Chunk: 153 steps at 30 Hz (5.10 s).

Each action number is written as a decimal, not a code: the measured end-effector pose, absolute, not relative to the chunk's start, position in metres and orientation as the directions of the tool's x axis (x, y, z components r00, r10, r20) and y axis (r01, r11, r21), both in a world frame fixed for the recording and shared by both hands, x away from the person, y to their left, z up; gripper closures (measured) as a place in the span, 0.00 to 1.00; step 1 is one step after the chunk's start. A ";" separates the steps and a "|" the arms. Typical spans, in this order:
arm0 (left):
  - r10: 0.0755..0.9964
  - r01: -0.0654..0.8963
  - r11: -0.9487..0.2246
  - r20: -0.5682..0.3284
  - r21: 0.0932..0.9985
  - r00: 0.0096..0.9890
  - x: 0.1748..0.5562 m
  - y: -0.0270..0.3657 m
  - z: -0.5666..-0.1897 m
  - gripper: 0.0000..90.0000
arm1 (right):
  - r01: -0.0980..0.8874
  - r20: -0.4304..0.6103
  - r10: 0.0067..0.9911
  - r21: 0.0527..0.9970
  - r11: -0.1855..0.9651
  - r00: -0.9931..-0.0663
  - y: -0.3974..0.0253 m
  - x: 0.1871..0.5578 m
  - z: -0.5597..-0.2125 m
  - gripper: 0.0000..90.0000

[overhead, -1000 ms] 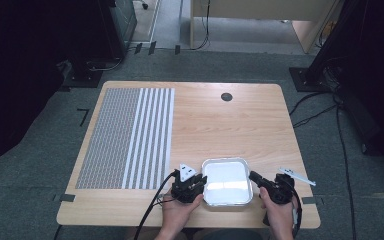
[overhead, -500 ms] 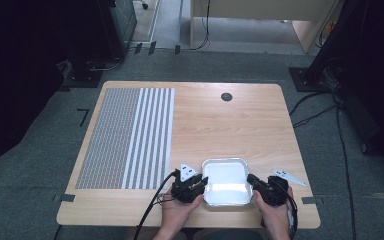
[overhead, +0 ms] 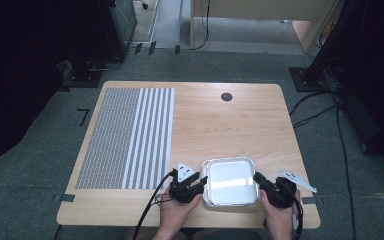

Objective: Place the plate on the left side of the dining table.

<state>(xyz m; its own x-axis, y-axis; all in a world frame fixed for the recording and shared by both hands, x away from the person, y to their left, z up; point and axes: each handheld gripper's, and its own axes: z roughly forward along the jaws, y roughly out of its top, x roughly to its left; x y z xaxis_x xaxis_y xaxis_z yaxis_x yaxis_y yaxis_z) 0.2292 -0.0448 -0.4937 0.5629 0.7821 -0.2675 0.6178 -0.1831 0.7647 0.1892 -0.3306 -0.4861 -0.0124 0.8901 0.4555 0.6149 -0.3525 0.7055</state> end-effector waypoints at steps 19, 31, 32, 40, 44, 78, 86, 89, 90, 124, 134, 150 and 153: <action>0.798 0.605 -0.178 -0.246 0.776 0.550 0.243 -0.067 -0.485 0.73 | 0.671 0.352 0.935 0.702 -0.240 -0.034 -0.333 0.162 -0.480 0.89; 0.812 0.634 -0.181 -0.250 0.752 0.528 0.253 -0.075 -0.494 0.76 | 0.709 0.341 0.940 0.669 -0.225 -0.024 -0.328 0.157 -0.482 0.90; 0.812 0.634 -0.181 -0.250 0.752 0.528 0.253 -0.075 -0.494 0.76 | 0.709 0.341 0.940 0.669 -0.225 -0.024 -0.328 0.157 -0.482 0.90; 0.824 0.643 -0.181 -0.242 0.745 0.512 0.257 -0.078 -0.500 0.78 | 0.715 0.378 0.926 0.650 -0.260 -0.007 -0.327 0.159 -0.485 0.95; 0.825 0.645 -0.181 -0.242 0.742 0.510 0.258 -0.079 -0.502 0.79 | 0.711 0.383 0.924 0.648 -0.273 0.006 -0.325 0.159 -0.485 0.96; 0.822 0.669 -0.140 -0.291 0.730 0.489 0.268 -0.073 -0.491 0.91 | 0.675 0.450 0.892 0.646 -0.356 0.040 -0.323 0.154 -0.487 1.00; 0.830 0.664 -0.142 -0.277 0.734 0.484 0.271 -0.063 -0.473 0.92 | 0.668 0.454 0.891 0.655 -0.353 0.026 -0.312 0.156 -0.482 1.00; 0.832 0.663 -0.143 -0.274 0.735 0.482 0.273 -0.059 -0.469 0.93 | 0.670 0.463 0.886 0.650 -0.358 0.023 -0.307 0.158 -0.478 1.00; 0.834 0.664 -0.135 -0.277 0.736 0.477 0.273 -0.054 -0.466 0.93 | 0.668 0.459 0.888 0.656 -0.353 0.019 -0.305 0.159 -0.476 1.00; 0.884 0.663 -0.047 -0.278 0.747 0.375 0.305 0.075 -0.439 0.96 | 0.682 0.424 0.902 0.684 -0.258 -0.085 -0.180 0.209 -0.451 1.00; 0.903 0.658 -0.036 -0.258 0.752 0.344 0.319 0.111 -0.434 0.96 | 0.697 0.435 0.894 0.674 -0.244 -0.108 -0.141 0.226 -0.451 0.99; 0.914 0.681 -0.008 -0.272 0.733 0.302 0.346 0.157 -0.438 0.96 | 0.716 0.450 0.884 0.659 -0.232 -0.128 -0.095 0.257 -0.457 0.99; 0.919 0.681 -0.007 -0.263 0.733 0.292 0.352 0.165 -0.439 0.96 | 0.725 0.460 0.879 0.647 -0.237 -0.124 -0.084 0.265 -0.459 0.99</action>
